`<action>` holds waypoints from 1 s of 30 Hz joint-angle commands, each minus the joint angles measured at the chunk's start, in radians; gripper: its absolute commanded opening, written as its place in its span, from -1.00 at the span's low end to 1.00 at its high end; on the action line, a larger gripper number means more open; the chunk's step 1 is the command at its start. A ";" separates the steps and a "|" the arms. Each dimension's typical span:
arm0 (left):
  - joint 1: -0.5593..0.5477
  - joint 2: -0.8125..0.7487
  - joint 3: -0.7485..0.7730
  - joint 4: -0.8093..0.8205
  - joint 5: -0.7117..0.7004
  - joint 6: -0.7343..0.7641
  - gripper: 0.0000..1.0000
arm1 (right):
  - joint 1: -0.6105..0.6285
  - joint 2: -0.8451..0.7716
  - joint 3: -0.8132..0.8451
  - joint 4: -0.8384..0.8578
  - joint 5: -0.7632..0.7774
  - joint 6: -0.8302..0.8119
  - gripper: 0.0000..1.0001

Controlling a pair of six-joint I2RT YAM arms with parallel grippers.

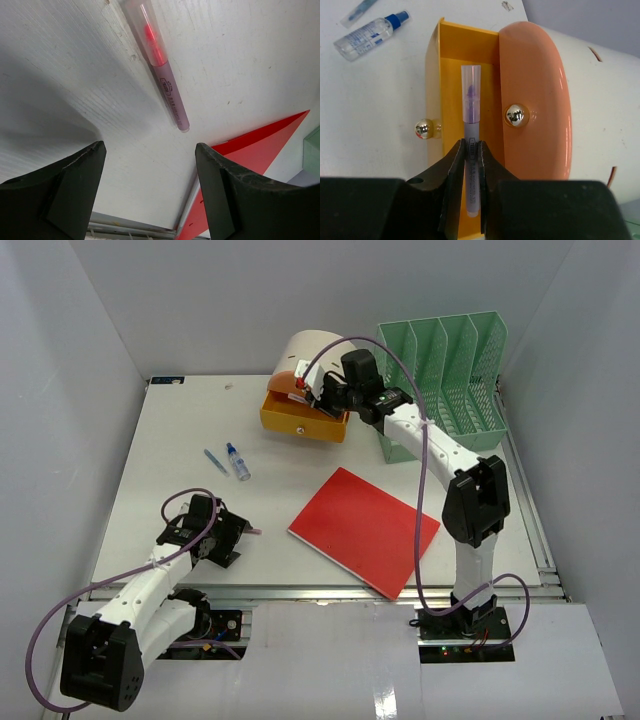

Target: Organize the desk

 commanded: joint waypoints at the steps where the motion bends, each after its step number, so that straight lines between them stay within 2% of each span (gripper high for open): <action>1: 0.003 -0.018 0.027 0.010 -0.010 -0.035 0.66 | 0.007 0.026 0.081 0.061 0.047 -0.034 -0.84; 7: 0.003 -0.007 0.041 0.007 -0.022 -0.030 0.66 | 0.007 0.068 0.097 0.074 0.090 -0.065 -0.65; 9: 0.003 0.004 0.052 0.007 -0.028 -0.029 0.66 | 0.006 0.063 0.093 0.069 0.086 -0.060 -0.35; 12: 0.005 0.025 0.069 0.005 -0.041 -0.029 0.66 | 0.004 0.027 0.074 0.058 0.063 -0.028 -0.08; 17: 0.006 0.078 0.109 -0.007 -0.058 -0.029 0.66 | -0.016 -0.096 0.006 0.030 -0.035 0.078 0.05; 19: 0.007 0.124 0.148 -0.025 -0.071 -0.030 0.65 | -0.045 -0.214 -0.086 0.026 -0.153 0.142 0.07; 22: 0.010 0.186 0.196 -0.050 -0.079 -0.032 0.63 | -0.076 -0.381 -0.244 0.028 -0.246 0.175 0.08; 24: 0.019 0.237 0.227 -0.071 -0.077 -0.034 0.56 | -0.089 -0.493 -0.445 0.037 -0.288 0.175 0.10; 28: 0.025 0.342 0.274 -0.093 -0.048 -0.032 0.49 | -0.155 -0.690 -0.692 0.053 -0.338 0.162 0.15; 30: 0.026 0.376 0.283 -0.095 -0.025 -0.029 0.42 | -0.228 -0.783 -0.776 0.056 -0.385 0.169 0.16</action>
